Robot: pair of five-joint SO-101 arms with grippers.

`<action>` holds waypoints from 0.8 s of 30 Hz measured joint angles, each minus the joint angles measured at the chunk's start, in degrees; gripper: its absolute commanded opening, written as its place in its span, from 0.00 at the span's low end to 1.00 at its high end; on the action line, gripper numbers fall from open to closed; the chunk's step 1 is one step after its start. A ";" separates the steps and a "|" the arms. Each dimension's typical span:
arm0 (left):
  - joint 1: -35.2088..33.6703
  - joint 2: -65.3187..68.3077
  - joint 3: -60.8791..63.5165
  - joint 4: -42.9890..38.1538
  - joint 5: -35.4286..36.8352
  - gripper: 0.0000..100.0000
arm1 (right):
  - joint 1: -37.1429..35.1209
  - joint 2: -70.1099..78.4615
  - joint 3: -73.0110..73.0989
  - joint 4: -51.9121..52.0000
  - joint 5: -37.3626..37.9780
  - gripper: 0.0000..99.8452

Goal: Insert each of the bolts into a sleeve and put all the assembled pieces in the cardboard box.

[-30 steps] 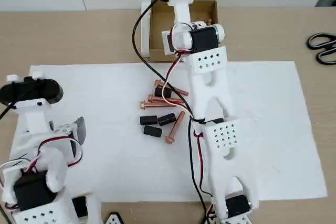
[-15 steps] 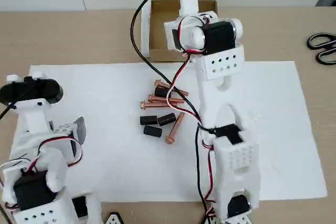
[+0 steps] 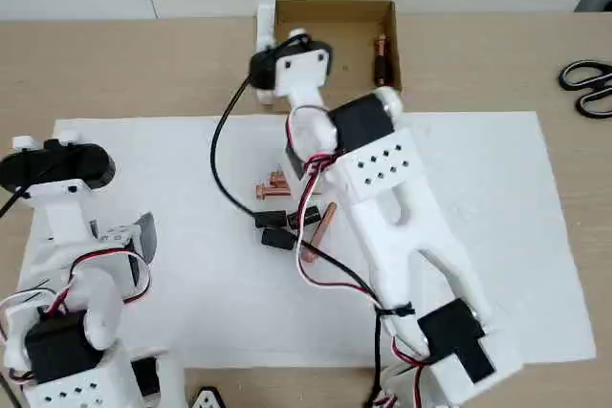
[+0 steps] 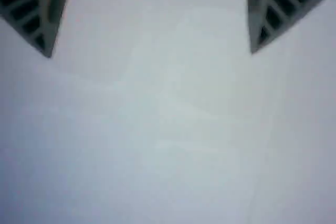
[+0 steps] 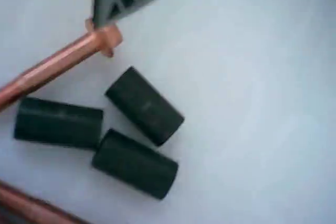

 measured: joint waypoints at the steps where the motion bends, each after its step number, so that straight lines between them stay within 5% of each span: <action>1: -0.62 0.00 0.00 -0.26 0.00 0.23 | 0.00 0.00 1.41 -1.05 0.00 0.23; 5: -6.95 0.00 -0.62 -2.55 0.00 0.23 | -0.35 2.81 5.98 -4.48 1.05 0.28; 14: -26.46 0.00 -1.93 -6.42 3.16 0.23 | -9.93 13.45 6.24 -2.46 16.97 0.29; 24: -32.09 -0.09 3.34 -6.42 3.69 0.23 | -15.30 15.03 6.42 -2.11 26.29 0.29</action>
